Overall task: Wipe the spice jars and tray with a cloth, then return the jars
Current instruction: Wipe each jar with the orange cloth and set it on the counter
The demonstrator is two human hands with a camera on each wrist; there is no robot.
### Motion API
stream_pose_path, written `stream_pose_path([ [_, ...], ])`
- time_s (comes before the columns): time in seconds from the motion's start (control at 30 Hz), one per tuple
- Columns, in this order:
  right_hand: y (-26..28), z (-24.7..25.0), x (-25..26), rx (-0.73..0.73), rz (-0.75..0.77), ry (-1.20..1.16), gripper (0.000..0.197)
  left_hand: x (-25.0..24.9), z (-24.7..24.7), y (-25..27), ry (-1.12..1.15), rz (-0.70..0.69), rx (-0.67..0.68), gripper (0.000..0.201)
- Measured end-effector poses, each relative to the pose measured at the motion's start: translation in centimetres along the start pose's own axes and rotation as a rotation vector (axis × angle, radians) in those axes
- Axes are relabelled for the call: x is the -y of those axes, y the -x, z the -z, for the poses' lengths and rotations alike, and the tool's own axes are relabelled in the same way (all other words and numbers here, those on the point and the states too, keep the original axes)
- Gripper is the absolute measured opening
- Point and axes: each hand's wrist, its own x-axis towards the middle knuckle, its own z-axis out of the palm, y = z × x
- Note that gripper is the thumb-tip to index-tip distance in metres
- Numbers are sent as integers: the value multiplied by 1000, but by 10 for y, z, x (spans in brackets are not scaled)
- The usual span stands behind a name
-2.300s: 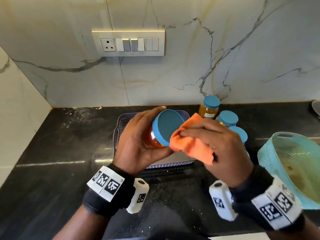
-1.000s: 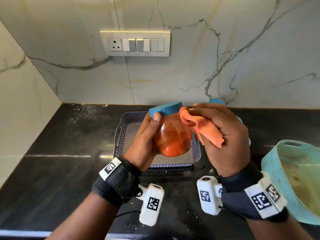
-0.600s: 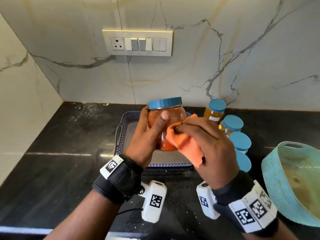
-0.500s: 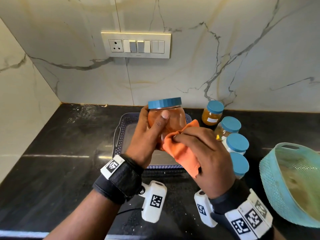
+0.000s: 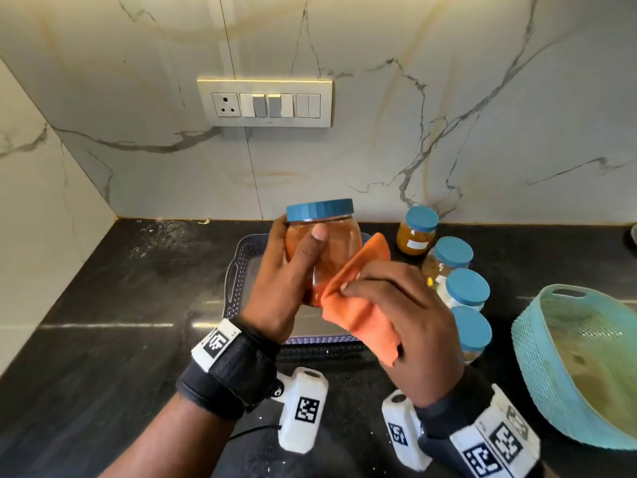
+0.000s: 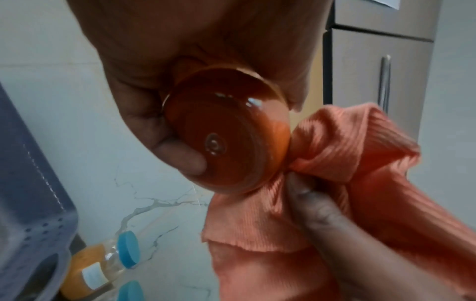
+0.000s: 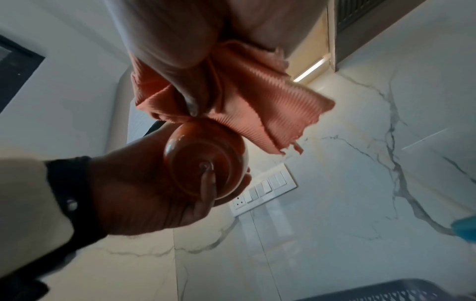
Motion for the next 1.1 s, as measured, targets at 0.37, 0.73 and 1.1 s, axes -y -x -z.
stream_pose_path([
  [0.37, -41, 13, -6, -122, -126, -32, 30, 7, -5, -2, -26, 27, 53, 82],
  [0.73, -11, 2, 1, 85, -18, 25, 43, -3, 10, -10, 76, 97, 112, 64],
  [1.1, -30, 13, -7, -161, -114, 74, 37, 9, 10, -7, 65, 74, 56, 75],
])
